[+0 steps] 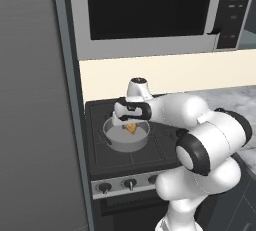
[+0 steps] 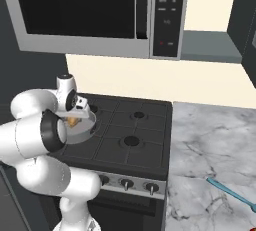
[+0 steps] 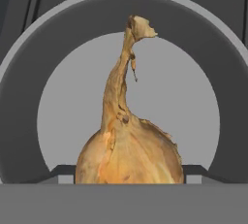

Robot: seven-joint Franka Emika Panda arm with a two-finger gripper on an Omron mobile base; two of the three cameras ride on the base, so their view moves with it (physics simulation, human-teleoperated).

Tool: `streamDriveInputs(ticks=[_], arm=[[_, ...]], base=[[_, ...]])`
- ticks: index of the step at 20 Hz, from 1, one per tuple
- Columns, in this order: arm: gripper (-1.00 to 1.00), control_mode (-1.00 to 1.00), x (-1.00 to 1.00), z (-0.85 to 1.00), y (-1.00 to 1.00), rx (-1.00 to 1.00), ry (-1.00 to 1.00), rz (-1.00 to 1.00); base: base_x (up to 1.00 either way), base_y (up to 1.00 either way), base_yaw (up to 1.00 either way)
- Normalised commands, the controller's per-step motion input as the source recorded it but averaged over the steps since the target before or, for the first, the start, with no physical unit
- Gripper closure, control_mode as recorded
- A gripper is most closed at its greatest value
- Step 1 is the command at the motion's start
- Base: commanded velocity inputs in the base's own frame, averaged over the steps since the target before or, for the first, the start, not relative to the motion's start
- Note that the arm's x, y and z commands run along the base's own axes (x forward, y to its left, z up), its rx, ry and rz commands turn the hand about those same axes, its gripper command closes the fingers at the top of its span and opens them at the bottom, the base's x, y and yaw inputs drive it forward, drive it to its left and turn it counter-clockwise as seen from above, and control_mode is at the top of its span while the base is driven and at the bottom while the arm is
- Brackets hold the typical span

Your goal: Put the onion and tomato in the pot. Retrieve the spatula and lightly stir the vegetables in the pot.

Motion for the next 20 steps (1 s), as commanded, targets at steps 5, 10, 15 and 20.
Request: streamDriveInputs(ticks=[5,10,15,20], arm=[[1.00,-1.00,0.28,-0.04,0.00,0.00,0.01,0.00],[1.00,-1.00,0.23,-0.14,0.02,0.00,0.02,0.00],[1.00,-1.00,0.04,-0.09,0.05,0.00,0.03,0.00],[-1.00,-1.00,0.00,0.00,0.00,0.00,0.00,0.00]], base=[[0.00,0.00,0.00],[0.00,0.00,0.00],[0.00,0.00,0.00],[0.00,0.00,0.00]])
